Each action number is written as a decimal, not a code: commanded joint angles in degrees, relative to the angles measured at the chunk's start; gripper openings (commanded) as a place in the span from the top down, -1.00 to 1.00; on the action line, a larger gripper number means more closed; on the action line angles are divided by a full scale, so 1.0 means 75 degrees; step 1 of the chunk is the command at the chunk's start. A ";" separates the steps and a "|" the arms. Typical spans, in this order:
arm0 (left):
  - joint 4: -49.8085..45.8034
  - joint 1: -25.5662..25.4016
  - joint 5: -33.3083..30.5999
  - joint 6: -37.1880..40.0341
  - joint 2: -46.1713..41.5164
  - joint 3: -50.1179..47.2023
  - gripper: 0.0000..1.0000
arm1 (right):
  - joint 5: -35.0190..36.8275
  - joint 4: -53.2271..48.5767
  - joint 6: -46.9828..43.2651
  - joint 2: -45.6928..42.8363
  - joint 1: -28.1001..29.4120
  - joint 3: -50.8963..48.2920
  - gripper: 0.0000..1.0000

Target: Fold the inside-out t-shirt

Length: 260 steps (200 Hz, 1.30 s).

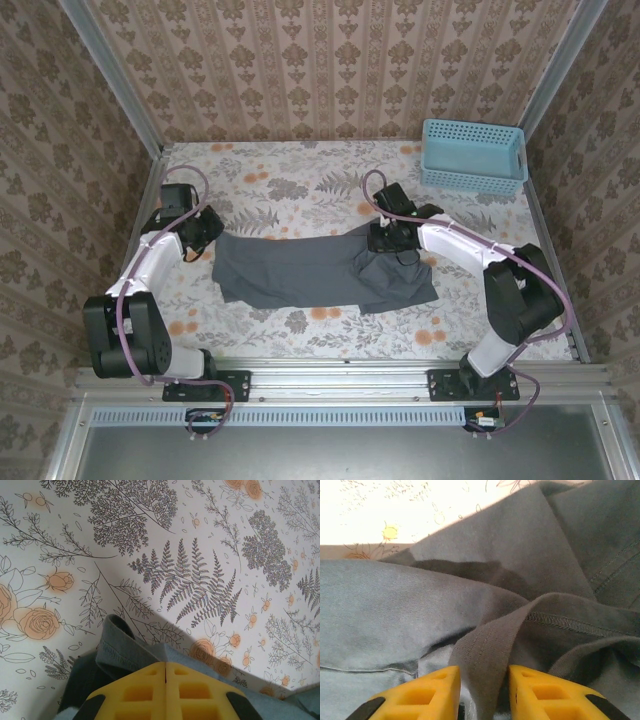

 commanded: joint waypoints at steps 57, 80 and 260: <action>-0.0027 -0.0045 -0.0040 0.0174 -0.0114 -0.0019 1.00 | 0.0450 -0.0457 -0.0033 -0.0032 0.0341 0.0340 0.58; -0.0003 -0.0045 -0.0025 0.0186 -0.0112 -0.0018 1.00 | 0.0556 -0.0510 -0.0058 -0.0082 0.0366 0.0398 0.77; 0.0205 0.0557 -0.0119 0.0053 -0.0907 0.0396 1.00 | 0.1004 -0.1517 -0.0006 -0.3631 -0.0525 0.0209 1.00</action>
